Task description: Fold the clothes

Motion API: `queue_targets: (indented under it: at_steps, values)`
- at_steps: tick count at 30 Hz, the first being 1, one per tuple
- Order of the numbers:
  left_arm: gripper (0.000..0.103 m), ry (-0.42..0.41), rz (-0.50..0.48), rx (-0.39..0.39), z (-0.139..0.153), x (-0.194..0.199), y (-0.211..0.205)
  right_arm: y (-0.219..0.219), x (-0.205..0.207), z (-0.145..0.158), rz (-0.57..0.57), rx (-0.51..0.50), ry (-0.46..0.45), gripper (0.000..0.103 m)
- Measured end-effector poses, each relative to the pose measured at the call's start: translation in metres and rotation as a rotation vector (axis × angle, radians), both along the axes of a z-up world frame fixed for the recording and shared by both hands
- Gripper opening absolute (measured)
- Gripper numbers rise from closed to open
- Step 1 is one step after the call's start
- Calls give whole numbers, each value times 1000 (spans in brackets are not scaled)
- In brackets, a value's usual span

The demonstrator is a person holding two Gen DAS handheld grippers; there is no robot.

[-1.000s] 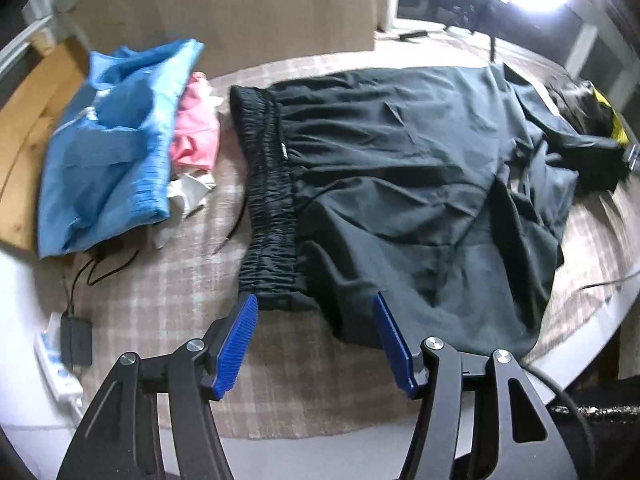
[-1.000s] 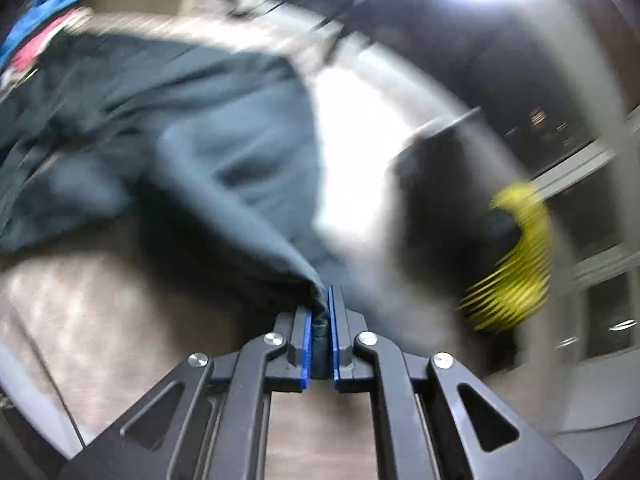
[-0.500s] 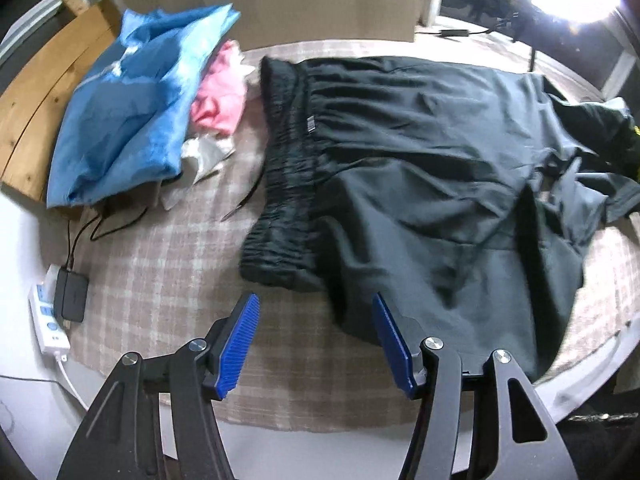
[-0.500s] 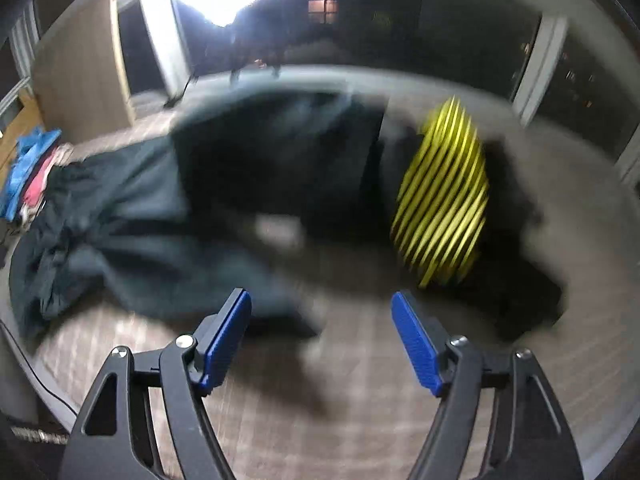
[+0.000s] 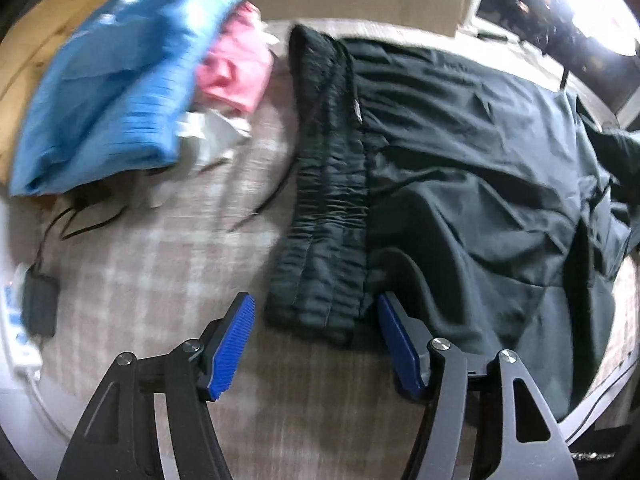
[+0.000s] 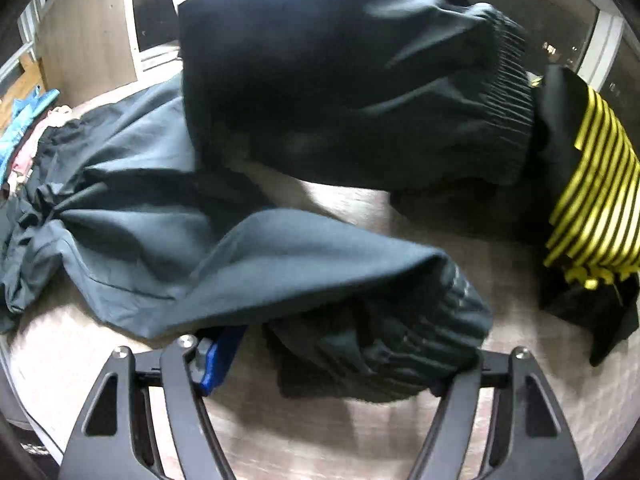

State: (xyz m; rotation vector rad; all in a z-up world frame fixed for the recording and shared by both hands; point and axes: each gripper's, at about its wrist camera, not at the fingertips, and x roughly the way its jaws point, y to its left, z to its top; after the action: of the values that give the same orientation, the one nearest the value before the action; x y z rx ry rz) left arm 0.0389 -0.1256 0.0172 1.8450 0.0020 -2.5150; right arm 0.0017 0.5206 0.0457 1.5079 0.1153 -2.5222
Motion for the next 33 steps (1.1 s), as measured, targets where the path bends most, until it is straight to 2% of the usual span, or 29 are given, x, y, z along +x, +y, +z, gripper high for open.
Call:
queue_targets:
  at_steps: [1,2,5,7,10,12,15,17,18,19,22,23,25,27,28,30,33]
  values:
    - [48,-14,-20,6,-6,-3,2,-3,-1,0,10,-12,-14,32]
    - [45,-29,-39,12,-12,-6,4,-7,-3,-1,22,-30,-53,11]
    - [42,-41,-45,25,-9,-6,2,-18,5,11,41,-23,-72,11]
    - [41,7,-45,3,11,-4,-6,-28,23,36,62,-47,-72,10]
    - [41,70,-43,-35,39,1,-20,-36,65,99,96,-55,-14,10]
    - [41,102,-39,-46,53,3,-31,-34,79,140,97,-76,22,10]
    - [42,131,-47,-57,65,5,-43,-16,119,208,52,-101,89,10]
    - [42,133,-55,-76,64,4,-45,3,137,242,-29,-66,137,10]
    - [42,130,-58,-89,62,3,-46,10,139,248,-65,-20,152,10]
    - [42,127,-92,-85,59,1,-48,17,142,248,-104,54,158,10]
    - [41,108,-84,-94,47,-2,-48,52,125,204,-245,78,61,10]
    - [41,99,-87,-113,43,-5,-49,60,115,181,-275,90,-5,10]
    - [41,88,-95,-141,36,-4,-45,77,95,123,-324,192,-154,10]
    - [42,67,-100,-164,30,-2,-41,93,80,63,-361,239,-334,10]
    - [43,60,-103,-170,29,0,-40,99,76,38,-361,230,-402,10]
    - [46,52,-102,-185,33,9,-39,108,75,20,-360,228,-475,14]
    - [47,59,-99,-193,51,31,-39,119,82,21,-352,190,-475,27]
